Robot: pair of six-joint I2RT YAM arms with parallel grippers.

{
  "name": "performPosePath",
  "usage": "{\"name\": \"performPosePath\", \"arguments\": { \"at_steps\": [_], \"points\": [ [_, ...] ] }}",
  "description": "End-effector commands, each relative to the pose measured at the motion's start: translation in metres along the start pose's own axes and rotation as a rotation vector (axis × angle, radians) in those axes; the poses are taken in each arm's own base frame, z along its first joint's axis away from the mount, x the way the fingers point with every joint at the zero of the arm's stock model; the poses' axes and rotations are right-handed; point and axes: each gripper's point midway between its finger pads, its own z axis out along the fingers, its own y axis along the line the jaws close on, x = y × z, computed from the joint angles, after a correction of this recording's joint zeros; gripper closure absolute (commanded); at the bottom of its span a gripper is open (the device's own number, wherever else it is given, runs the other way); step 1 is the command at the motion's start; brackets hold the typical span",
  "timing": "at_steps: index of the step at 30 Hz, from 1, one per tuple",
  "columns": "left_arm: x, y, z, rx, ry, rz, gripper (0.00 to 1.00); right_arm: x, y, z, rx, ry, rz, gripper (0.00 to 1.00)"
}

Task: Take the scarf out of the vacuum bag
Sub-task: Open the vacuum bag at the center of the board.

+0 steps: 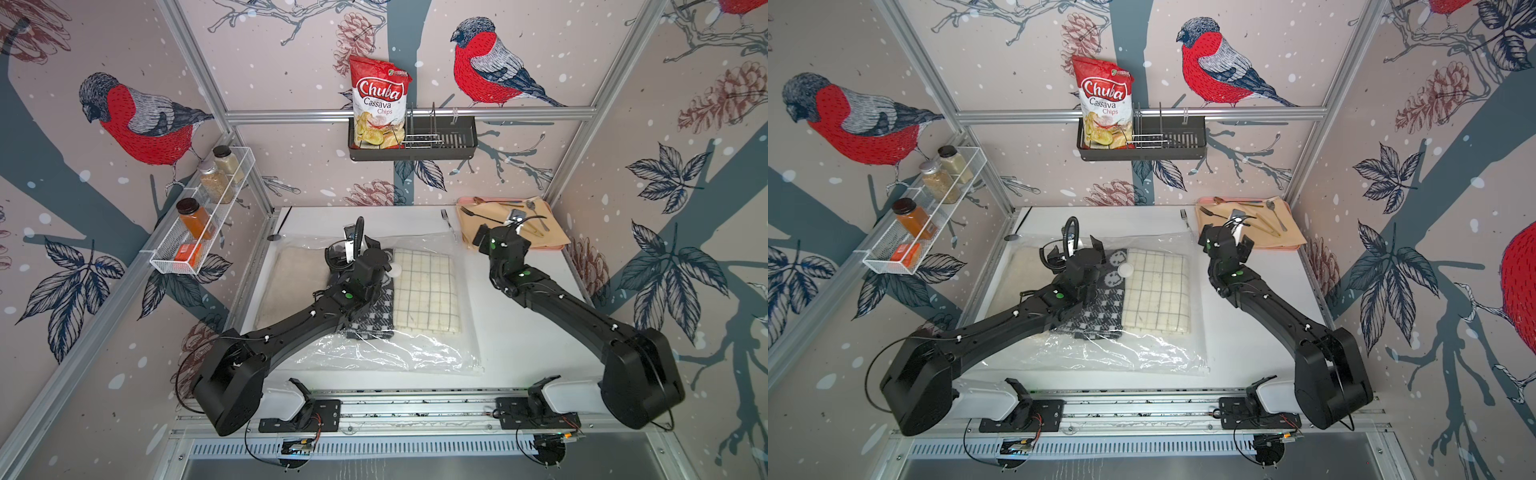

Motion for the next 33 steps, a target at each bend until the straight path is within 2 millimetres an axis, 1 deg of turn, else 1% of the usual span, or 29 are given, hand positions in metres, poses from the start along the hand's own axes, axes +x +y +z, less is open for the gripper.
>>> {"name": "performPosePath", "arguments": {
  "at_steps": [1,2,3,4,5,6,7,8,9,11,12,14,16,18,19,20,22,25,28,30,33],
  "points": [
    [-0.009,-0.014,0.0,0.066,0.012,-0.038,0.02,0.03,0.006,0.012,-0.197,0.164,0.142,0.01],
    [-0.009,-0.018,0.002,0.071,0.026,-0.044,0.02,0.036,0.006,0.016,-0.22,0.17,0.15,0.01],
    [-0.007,-0.023,0.003,0.083,0.04,-0.038,0.02,0.041,0.01,0.018,-0.25,0.18,0.142,0.01],
    [-0.004,-0.03,0.005,0.101,0.056,-0.033,0.02,0.047,0.016,0.02,-0.286,0.196,0.124,0.01],
    [0.004,-0.032,0.008,0.095,0.081,-0.023,0.02,0.053,0.024,0.021,-0.328,0.223,0.115,0.02],
    [0.005,-0.037,0.013,0.084,0.111,-0.024,0.02,0.06,0.032,0.023,-0.368,0.257,0.109,0.06],
    [0.011,-0.041,0.018,0.077,0.146,-0.017,0.02,0.067,0.04,0.025,-0.399,0.296,0.105,0.13],
    [0.017,-0.043,0.022,0.067,0.174,-0.015,0.02,0.075,0.047,0.027,-0.435,0.343,0.1,0.22],
    [0.022,-0.043,0.024,0.056,0.201,-0.031,0.02,0.084,0.056,0.029,-0.48,0.39,0.092,0.32],
    [0.025,-0.051,0.019,0.133,0.2,-0.062,0.02,0.099,0.07,0.03,-0.552,0.463,0.083,0.42],
    [0.022,-0.057,0.014,0.209,0.18,-0.096,0.02,0.106,0.075,0.032,-0.572,0.493,0.088,0.44],
    [0.021,-0.056,0.007,0.267,0.157,-0.146,0.02,0.117,0.08,0.034,-0.607,0.529,0.101,0.46],
    [0.019,-0.052,0.008,0.254,0.166,-0.16,0.02,0.125,0.083,0.036,-0.625,0.552,0.114,0.49],
    [0.02,-0.049,0.014,0.224,0.19,-0.146,0.02,0.131,0.084,0.037,-0.631,0.574,0.117,0.49],
    [0.028,-0.046,0.017,0.215,0.213,-0.126,0.02,0.134,0.084,0.038,-0.628,0.582,0.115,0.48],
    [0.022,-0.048,0.022,0.222,0.218,-0.142,0.02,0.137,0.083,0.039,-0.625,0.59,0.111,0.48],
    [0.03,-0.047,0.033,0.243,0.274,-0.166,0.02,0.142,0.081,0.042,-0.607,0.601,0.105,0.47],
    [0.038,-0.055,0.043,0.32,0.324,-0.201,0.02,0.149,0.08,0.045,-0.594,0.622,0.101,0.46],
    [0.041,-0.065,0.044,0.358,0.336,-0.194,0.02,0.159,0.08,0.049,-0.574,0.647,0.084,0.46],
    [0.045,-0.067,0.046,0.359,0.35,-0.185,0.02,0.165,0.079,0.051,-0.559,0.664,0.075,0.46],
    [0.051,-0.078,0.045,0.401,0.381,-0.166,0.02,0.176,0.08,0.054,-0.542,0.694,0.061,0.46]
  ]
}}
